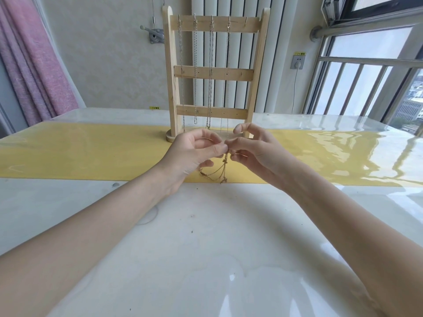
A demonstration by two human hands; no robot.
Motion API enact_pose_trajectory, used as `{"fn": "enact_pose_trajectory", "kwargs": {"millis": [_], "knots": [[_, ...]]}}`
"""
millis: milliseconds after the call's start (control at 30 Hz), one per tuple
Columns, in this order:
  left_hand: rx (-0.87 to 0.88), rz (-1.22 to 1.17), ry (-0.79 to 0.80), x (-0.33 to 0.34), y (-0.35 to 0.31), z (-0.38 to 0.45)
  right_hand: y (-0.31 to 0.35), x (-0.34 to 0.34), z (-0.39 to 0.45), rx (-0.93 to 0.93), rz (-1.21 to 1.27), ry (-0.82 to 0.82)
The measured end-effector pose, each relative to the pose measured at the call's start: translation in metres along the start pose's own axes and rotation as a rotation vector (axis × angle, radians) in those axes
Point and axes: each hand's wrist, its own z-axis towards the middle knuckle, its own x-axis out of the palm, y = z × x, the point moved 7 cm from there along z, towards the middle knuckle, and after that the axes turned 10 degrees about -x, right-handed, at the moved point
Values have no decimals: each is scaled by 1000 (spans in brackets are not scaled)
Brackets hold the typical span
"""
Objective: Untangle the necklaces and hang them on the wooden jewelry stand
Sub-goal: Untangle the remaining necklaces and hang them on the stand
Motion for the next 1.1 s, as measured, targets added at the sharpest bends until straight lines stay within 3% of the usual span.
{"fn": "enact_pose_trajectory", "kwargs": {"millis": [333, 533, 733, 900, 1100], "knots": [[-10, 42, 12, -1, -5, 1, 4, 5, 0, -20, -41, 71], [-92, -160, -54, -11, -2, 2, 5, 3, -1, -18, -59, 96], [31, 233, -55, -3, -7, -1, 9, 0, 0, -72, -236, 78], [103, 299, -84, 0, -11, -1, 9, 1, 1, -92, -247, 63], [220, 623, -52, 8, -16, -3, 5, 4, -1, -66, -439, 201]]}}
